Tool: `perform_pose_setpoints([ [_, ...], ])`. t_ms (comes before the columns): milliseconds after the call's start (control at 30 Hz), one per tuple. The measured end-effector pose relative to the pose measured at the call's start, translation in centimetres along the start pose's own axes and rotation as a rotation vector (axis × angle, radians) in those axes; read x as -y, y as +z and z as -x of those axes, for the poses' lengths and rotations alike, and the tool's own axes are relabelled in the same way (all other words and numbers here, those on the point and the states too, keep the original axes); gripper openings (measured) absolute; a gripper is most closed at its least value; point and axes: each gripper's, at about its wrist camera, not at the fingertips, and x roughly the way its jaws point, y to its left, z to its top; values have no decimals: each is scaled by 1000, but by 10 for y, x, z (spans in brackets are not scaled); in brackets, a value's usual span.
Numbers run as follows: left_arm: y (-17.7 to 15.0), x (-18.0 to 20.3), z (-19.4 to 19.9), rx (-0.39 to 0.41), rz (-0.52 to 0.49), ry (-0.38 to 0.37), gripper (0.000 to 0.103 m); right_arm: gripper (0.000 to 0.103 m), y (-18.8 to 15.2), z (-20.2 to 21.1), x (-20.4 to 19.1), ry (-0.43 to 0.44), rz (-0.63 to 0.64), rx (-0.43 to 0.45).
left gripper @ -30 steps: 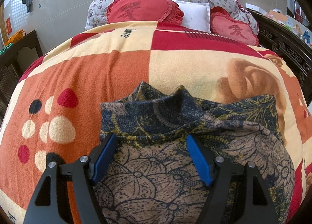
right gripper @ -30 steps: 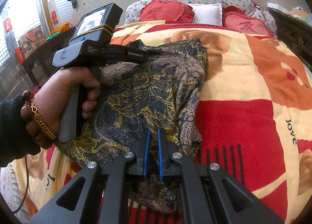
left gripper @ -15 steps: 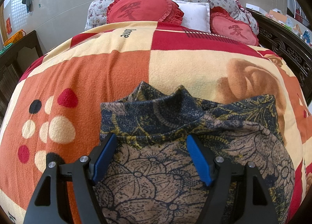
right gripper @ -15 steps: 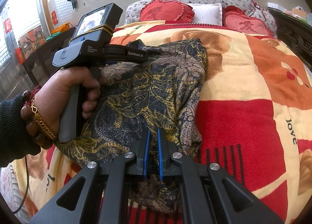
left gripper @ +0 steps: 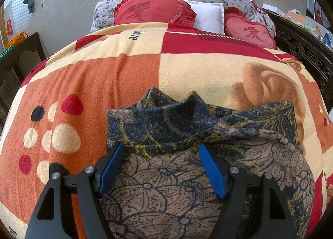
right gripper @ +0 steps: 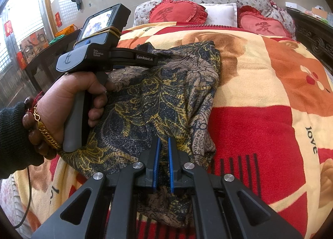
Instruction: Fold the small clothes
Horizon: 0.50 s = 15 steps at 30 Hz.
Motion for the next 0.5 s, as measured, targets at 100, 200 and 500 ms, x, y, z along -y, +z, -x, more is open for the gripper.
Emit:
perform_pose_setpoints([
  [100,0,0,0,0,0,0,77,14,0,0,1,2,-1,0],
  [200,0,0,0,0,0,0,77,14,0,0,1,2,0,0],
  [500,0,0,-1,-1,6,-8,77,14,1,-2,4,25,-23,-7],
])
